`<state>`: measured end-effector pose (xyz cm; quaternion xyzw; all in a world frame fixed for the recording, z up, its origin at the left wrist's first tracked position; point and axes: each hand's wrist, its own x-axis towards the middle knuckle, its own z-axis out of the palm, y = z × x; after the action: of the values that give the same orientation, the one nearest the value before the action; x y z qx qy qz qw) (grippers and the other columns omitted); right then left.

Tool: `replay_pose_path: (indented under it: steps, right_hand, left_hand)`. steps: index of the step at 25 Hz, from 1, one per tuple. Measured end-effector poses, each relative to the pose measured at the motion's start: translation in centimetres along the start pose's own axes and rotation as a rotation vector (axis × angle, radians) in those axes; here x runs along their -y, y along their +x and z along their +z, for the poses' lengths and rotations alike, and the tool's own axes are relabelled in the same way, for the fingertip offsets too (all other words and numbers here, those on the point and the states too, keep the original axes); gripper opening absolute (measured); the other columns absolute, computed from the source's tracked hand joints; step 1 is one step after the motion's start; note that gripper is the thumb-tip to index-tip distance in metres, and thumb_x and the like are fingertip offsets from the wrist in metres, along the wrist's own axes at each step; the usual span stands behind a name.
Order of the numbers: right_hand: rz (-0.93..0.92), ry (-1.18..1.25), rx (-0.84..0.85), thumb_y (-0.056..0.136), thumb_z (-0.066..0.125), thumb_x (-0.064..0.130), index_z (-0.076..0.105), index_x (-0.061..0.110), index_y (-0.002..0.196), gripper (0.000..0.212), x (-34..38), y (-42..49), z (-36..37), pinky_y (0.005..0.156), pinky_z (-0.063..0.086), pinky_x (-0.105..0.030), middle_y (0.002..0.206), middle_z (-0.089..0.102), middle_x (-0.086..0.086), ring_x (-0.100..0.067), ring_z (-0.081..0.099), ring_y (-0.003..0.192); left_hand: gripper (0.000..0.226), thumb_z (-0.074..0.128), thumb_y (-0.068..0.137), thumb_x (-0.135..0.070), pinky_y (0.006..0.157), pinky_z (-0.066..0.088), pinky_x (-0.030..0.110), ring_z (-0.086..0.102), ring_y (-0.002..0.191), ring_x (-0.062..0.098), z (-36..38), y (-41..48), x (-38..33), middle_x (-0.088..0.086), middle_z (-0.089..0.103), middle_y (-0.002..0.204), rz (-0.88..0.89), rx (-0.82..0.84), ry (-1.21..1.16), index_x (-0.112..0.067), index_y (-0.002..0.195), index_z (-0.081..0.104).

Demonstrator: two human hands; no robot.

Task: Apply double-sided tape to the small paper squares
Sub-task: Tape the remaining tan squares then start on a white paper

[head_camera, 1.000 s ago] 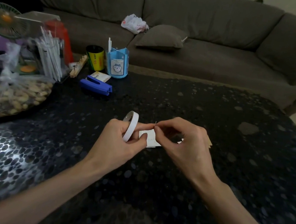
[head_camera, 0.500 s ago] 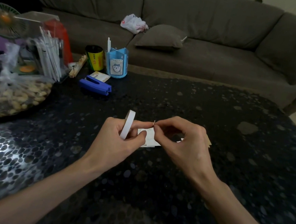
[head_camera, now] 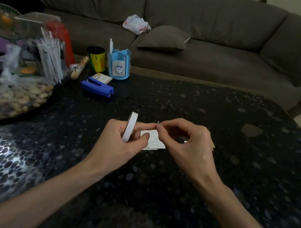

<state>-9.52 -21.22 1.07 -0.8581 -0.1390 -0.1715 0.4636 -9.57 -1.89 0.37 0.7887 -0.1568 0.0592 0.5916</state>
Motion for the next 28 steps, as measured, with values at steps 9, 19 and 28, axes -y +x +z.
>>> replay_pose_path:
  steps: [9,19,28]
  right_hand:
    - [0.142,0.225,-0.033,0.093,0.079,0.019,0.081,0.019,0.104,0.011,-0.2,0.4,0.2,0.084,0.063,-0.028,0.091,0.079,0.009,-0.009,0.077,0.087]
    - [0.121,0.253,-0.031,0.093,0.078,0.013,0.081,0.017,0.101,0.01,0.0,0.3,0.2,0.079,0.059,-0.02,0.088,0.078,0.009,-0.009,0.076,0.086]
    - [0.107,0.177,-0.047,0.093,0.078,0.017,0.08,0.023,0.102,0.011,0.1,0.1,0.2,0.082,0.06,-0.02,0.09,0.078,0.014,-0.005,0.075,0.089]
  left_hand:
    - [0.024,0.069,0.094,-0.003,0.07,0.052,0.014,0.051,0.051,0.006,0.1,-0.1,0.7,-0.024,0.062,0.059,0.007,0.056,0.042,0.018,0.106,0.069]
    - [0.04,0.069,0.095,-0.002,0.076,0.054,0.016,0.054,0.056,0.028,-0.1,-0.1,-0.1,0.009,0.056,0.059,-0.006,0.018,-0.015,-0.037,0.115,0.074]
    - [0.025,0.068,0.093,0.005,0.083,0.056,0.017,0.062,0.057,-0.002,0.4,-0.2,-0.4,-0.024,0.06,0.108,0.003,0.092,0.091,0.017,0.073,0.06]
